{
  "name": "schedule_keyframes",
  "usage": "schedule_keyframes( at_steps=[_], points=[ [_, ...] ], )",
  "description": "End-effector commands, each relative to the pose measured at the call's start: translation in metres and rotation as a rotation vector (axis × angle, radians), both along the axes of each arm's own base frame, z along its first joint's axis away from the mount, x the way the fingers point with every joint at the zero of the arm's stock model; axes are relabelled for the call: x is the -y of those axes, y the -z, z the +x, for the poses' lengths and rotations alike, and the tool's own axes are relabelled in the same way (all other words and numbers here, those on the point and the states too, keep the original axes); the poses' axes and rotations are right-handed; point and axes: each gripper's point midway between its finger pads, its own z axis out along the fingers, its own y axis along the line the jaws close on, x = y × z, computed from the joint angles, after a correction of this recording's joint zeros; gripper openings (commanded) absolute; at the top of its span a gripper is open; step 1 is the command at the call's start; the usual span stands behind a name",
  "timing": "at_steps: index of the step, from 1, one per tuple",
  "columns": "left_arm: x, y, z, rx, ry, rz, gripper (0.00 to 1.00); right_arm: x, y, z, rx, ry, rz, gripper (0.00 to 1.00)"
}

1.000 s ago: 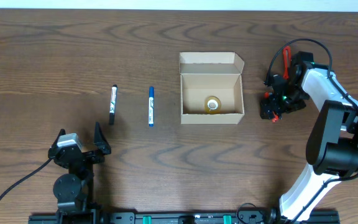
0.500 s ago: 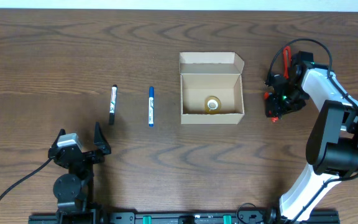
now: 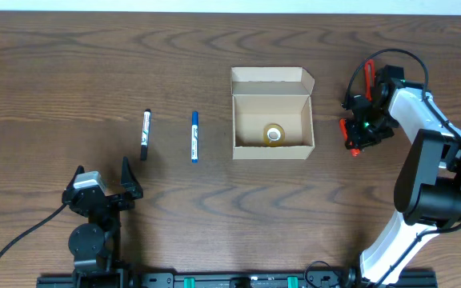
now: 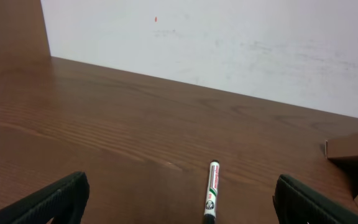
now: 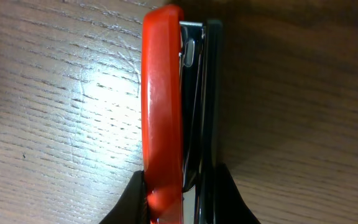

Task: Pack container
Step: 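Lower the right gripper and grasp the red stapler, then carry the red stapler with the right gripper over the box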

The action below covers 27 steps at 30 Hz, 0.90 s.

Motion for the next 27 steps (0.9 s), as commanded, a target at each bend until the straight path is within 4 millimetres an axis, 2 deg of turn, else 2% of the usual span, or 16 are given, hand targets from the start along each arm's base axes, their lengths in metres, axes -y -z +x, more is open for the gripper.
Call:
schedule_keyframes(
  at_steps=[1, 6, 10, 14, 16, 19, 22, 25, 27],
  points=[
    [0.000, 0.018, -0.001, -0.058, 0.001, -0.004, 0.95, -0.005, 0.006, 0.001, -0.004, 0.006, 0.002, 0.01],
    [0.000, 0.018, -0.001, -0.058, 0.001, -0.004, 0.95, -0.004, 0.005, 0.004, 0.008, 0.015, 0.001, 0.01],
    [0.000, 0.018, -0.001, -0.058, 0.001, -0.004, 0.95, -0.006, -0.001, 0.016, 0.045, 0.024, 0.014, 0.01],
    [0.000, 0.018, -0.001, -0.058, 0.001, -0.004, 0.95, -0.004, -0.018, 0.035, 0.096, 0.024, 0.013, 0.01],
    [0.000, 0.018, -0.001, -0.058, 0.001, -0.004, 0.95, -0.003, -0.032, 0.046, 0.123, 0.030, 0.011, 0.01],
    [0.000, 0.018, -0.001, -0.059, 0.001, -0.004, 0.95, -0.008, -0.064, 0.064, 0.167, 0.020, 0.039, 0.01],
    [0.000, 0.018, -0.001, -0.058, 0.001, -0.004, 0.95, -0.022, -0.105, 0.083, 0.232, -0.008, 0.080, 0.01],
    [0.000, 0.018, -0.001, -0.058, 0.001, -0.004, 0.95, -0.053, -0.155, 0.099, 0.319, -0.094, 0.172, 0.01],
    [0.000, 0.018, -0.001, -0.058, 0.001, -0.004, 0.95, -0.085, -0.194, 0.104, 0.386, -0.189, 0.249, 0.01]
  ],
)
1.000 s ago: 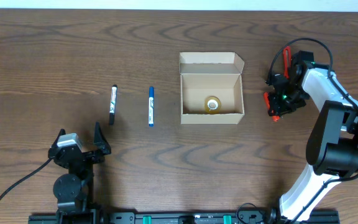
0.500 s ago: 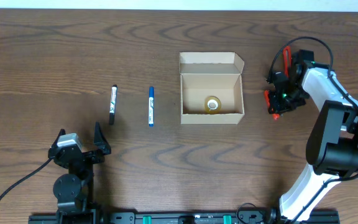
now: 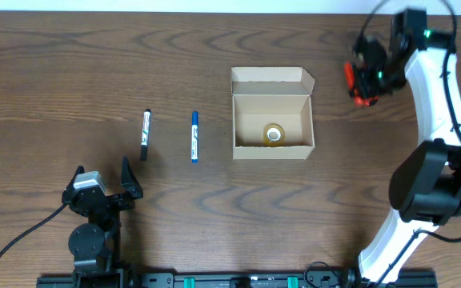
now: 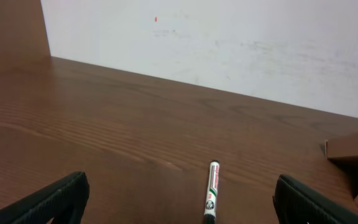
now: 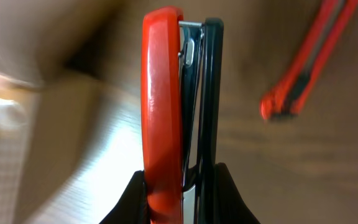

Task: Pack container
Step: 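Carry the red stapler with the right gripper over the box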

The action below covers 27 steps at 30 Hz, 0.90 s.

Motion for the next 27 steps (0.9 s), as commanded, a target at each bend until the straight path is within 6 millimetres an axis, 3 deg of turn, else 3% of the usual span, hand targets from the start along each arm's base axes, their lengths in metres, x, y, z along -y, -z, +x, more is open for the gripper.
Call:
schedule_keyframes(
  at_steps=[1, 5, 9, 13, 17, 20, 27],
  points=[
    [0.000, 0.018, -0.001, -0.058, 0.001, -0.004, 0.95, -0.069, -0.070, 0.017, 0.166, -0.204, 0.155, 0.01],
    [0.000, 0.018, -0.001, -0.058, 0.001, -0.004, 0.95, -0.124, -0.105, 0.005, 0.223, -0.390, 0.144, 0.01],
    [0.000, 0.018, -0.001, -0.058, 0.001, -0.004, 0.95, -0.173, -0.103, -0.015, 0.194, -0.523, 0.153, 0.01],
    [0.000, 0.018, -0.001, -0.058, 0.001, -0.004, 0.95, -0.205, -0.092, -0.037, 0.142, -0.622, 0.137, 0.01],
    [0.000, 0.018, -0.001, -0.058, 0.001, -0.004, 0.95, -0.215, -0.083, -0.053, 0.092, -0.678, 0.115, 0.01],
    [0.000, 0.018, -0.001, -0.058, 0.001, -0.004, 0.95, -0.211, -0.069, -0.065, 0.029, -0.704, 0.107, 0.01],
    [0.000, 0.018, -0.001, -0.058, 0.001, -0.004, 0.95, -0.192, -0.013, -0.088, -0.151, -0.681, 0.098, 0.01]
  ],
)
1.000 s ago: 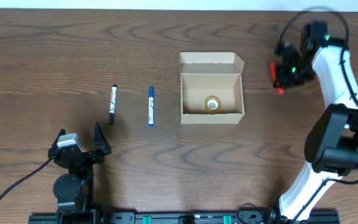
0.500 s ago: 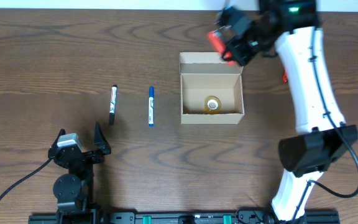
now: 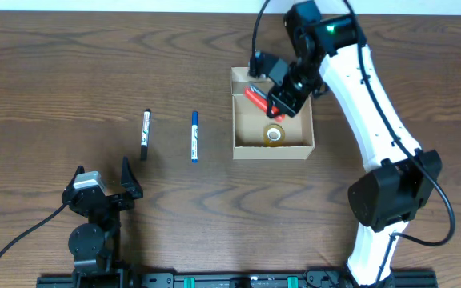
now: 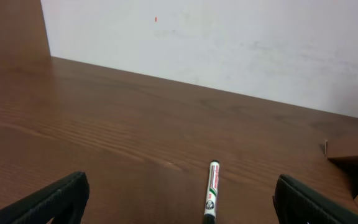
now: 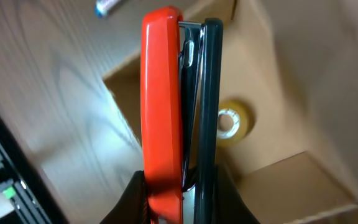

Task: Pack container
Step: 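Carry the red stapler with the right gripper over the box, then lower the stapler into the box and open the right gripper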

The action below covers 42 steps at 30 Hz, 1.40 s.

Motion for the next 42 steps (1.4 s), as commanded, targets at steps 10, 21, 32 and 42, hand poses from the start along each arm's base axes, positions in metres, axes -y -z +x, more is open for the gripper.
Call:
schedule_keyframes(
  at_steps=[10, 21, 32, 42],
  points=[
    [0.000, 0.018, -0.001, -0.059, 0.001, -0.005, 0.95, 0.010, 0.063, -0.016, -0.101, 0.017, -0.037, 0.01],
    [0.000, 0.018, -0.001, -0.059, 0.001, -0.005, 0.95, 0.008, 0.105, -0.008, -0.164, 0.032, -0.057, 0.01],
    [0.000, 0.018, -0.001, -0.059, 0.001, -0.005, 0.95, 0.006, 0.126, -0.006, -0.192, 0.034, -0.067, 0.01],
    [0.000, 0.018, -0.001, -0.059, 0.001, -0.005, 0.95, 0.005, 0.126, -0.003, -0.185, 0.041, -0.066, 0.21]
  ],
)
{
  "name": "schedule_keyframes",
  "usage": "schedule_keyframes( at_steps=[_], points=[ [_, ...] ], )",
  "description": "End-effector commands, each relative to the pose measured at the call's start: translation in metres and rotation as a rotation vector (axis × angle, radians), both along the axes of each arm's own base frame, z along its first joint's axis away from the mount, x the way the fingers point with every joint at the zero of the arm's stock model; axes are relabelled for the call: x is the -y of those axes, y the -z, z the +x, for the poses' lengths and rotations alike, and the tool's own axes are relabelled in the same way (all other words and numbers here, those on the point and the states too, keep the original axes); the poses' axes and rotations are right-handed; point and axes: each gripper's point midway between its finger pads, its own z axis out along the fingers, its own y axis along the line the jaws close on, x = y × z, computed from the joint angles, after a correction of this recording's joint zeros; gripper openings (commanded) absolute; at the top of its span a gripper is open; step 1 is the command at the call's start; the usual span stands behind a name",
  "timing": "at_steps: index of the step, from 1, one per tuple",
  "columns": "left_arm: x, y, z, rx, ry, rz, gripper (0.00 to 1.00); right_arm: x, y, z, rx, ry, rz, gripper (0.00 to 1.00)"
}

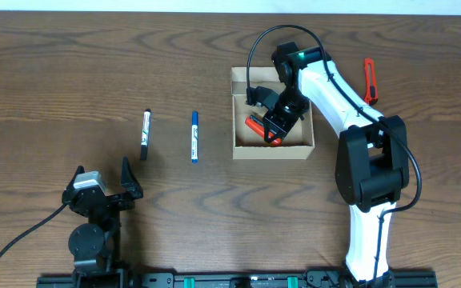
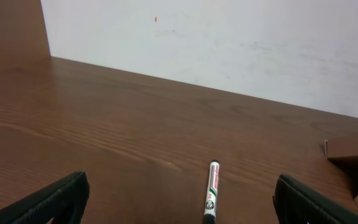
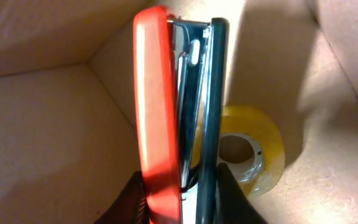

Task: Pack container
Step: 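Lower the stapler into the box and open the right gripper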

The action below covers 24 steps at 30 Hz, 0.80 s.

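Observation:
The open cardboard box [image 1: 272, 75] sits mid-table. My right gripper [image 1: 272, 125] is down inside it, shut on a red and black stapler [image 3: 173, 99], whose red end [image 1: 256, 126] shows in the overhead view. A yellow tape roll [image 3: 253, 149] lies on the box floor just beneath the stapler. A black marker [image 1: 146, 134] and a blue marker [image 1: 194, 137] lie left of the box. A red utility knife [image 1: 369, 80] lies right of it. My left gripper [image 1: 102, 192] rests open near the front edge, with the black marker [image 2: 211, 196] ahead of it.
The box's flap [image 1: 307, 78] stands open at its far right corner. My right arm [image 1: 338, 88] arches over the box's right wall. A pale wall [image 2: 229, 43] bounds the table's far side.
My right gripper has gone from above the box's far part down into the box, stapler still held, now just over the tape roll. The left arm is unchanged.
My right gripper was shut on the stapler on the table right of the box, beside the red knife. Then it held the stapler raised at the far right. Then it was over the box, and now it is low inside it. The left gripper stayed open.

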Motion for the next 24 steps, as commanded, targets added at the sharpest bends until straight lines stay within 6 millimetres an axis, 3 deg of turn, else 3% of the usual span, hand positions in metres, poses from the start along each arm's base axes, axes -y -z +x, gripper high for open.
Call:
schedule_keyframes(
  at_steps=[1, 7, 18, 24],
  points=[
    [0.000, 0.018, -0.001, -0.058, 0.001, -0.005, 0.95, -0.001, 0.001, 0.000, -0.005, 0.008, 0.005, 0.21],
    [0.000, 0.018, -0.001, -0.058, 0.001, -0.005, 0.95, 0.000, 0.000, -0.001, -0.009, 0.009, 0.004, 0.31],
    [0.000, 0.018, -0.001, -0.058, 0.001, -0.005, 0.95, 0.000, -0.001, -0.001, -0.011, 0.015, -0.001, 0.33],
    [0.000, 0.018, -0.001, -0.058, 0.001, -0.005, 0.95, 0.004, -0.017, 0.016, 0.049, 0.035, -0.037, 0.34]
  ],
)
